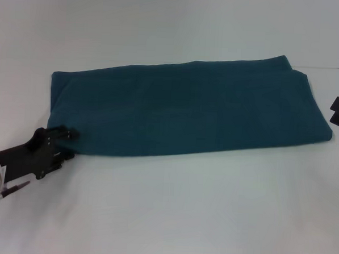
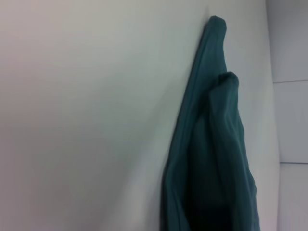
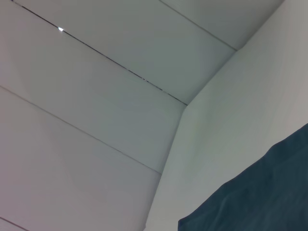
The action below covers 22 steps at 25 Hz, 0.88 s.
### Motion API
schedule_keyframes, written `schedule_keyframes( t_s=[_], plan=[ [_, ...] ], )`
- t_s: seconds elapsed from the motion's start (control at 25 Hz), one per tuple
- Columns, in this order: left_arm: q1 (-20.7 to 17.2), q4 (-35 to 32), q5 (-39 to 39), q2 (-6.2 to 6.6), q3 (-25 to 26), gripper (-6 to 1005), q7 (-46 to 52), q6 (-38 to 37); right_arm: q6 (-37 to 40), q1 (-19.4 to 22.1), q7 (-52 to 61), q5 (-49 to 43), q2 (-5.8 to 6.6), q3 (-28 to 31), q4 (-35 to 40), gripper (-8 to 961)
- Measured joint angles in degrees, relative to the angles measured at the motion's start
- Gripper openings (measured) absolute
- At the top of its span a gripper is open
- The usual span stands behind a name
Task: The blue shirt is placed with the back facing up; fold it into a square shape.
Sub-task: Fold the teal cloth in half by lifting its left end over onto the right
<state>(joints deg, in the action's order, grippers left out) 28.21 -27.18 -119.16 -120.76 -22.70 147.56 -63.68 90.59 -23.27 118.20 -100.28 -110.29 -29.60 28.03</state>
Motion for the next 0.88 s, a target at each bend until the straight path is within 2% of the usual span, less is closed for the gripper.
schedule_keyframes(
  t_s=[0.36,0.6,0.88],
  plan=[
    [3.8,2.2,-0.3,0.16,-1.3,582,-0.2,8.2,-0.1,0.3,0.0,0.0,-0.01,0.0,0.0,687],
    [5.1,2.0,0.0,0.03,-1.5,582,-0.6,9.0,0.0,0.6,0.1,0.2,-0.01,0.0,0.0,687],
    [5.0,1.8,-0.2,0.12,-1.5,587,-1.0,8.6,0.0,0.7,0.0,0.2,-0.01,0.0,0.0,687]
  ],
)
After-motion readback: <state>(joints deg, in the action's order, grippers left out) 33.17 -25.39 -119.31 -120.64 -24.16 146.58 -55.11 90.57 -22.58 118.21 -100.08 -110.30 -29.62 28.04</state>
